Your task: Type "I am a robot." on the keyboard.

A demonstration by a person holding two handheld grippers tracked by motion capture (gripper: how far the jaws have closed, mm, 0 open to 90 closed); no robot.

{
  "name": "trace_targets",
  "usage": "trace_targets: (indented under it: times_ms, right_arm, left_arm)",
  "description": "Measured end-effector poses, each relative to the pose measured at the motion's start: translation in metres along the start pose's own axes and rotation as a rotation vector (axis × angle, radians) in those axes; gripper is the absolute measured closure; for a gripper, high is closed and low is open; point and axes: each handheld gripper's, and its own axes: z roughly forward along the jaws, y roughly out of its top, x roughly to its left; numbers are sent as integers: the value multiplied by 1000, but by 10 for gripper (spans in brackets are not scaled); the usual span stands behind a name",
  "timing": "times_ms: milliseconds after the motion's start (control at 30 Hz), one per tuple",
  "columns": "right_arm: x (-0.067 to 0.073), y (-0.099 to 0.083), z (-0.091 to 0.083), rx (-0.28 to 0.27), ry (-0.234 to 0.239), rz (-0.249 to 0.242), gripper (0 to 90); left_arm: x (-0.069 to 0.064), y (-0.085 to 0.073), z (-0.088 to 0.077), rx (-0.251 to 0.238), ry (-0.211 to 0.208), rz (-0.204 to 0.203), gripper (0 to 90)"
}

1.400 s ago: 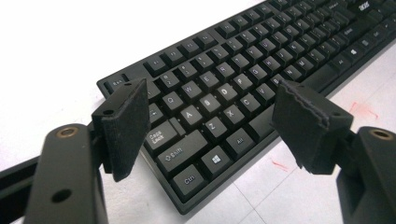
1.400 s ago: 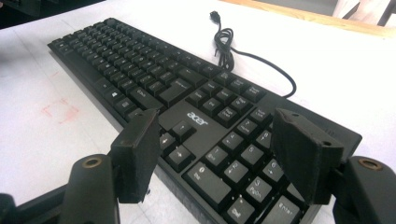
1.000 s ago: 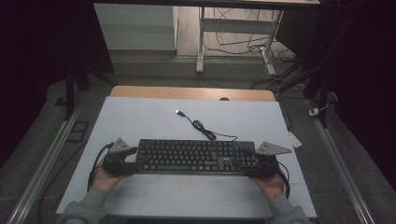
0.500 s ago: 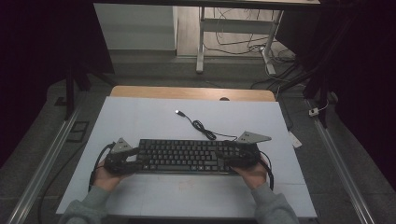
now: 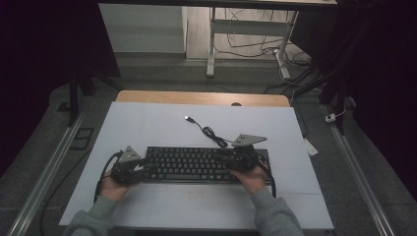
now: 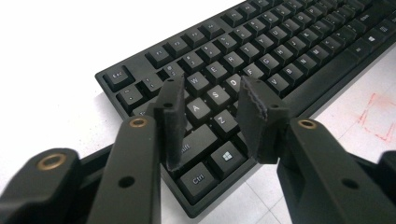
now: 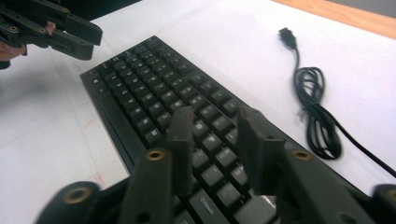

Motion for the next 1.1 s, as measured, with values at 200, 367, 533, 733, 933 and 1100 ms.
trace_targets:
  times_ms: [200,367,533,733,933,1100]
  right_arm:
    - [3,3,14,10,35,-18,856]
    - [3,2,19,19,43,-37,900]
    - [1,2,27,25,37,-41,900]
    - [0,1,34,34,41,-44,900]
    - [0,0,37,40,38,-41,899]
    - [1,0,42,42,43,-42,899]
  left_arm:
    - [2,-2,2,8,0,-3,662]
    - [2,-2,4,15,0,8,746]
    - [1,-3,6,36,4,32,884]
    - [5,-6,11,68,2,20,887]
    - [7,-7,14,82,7,24,887]
    - [7,-8,16,92,7,19,888]
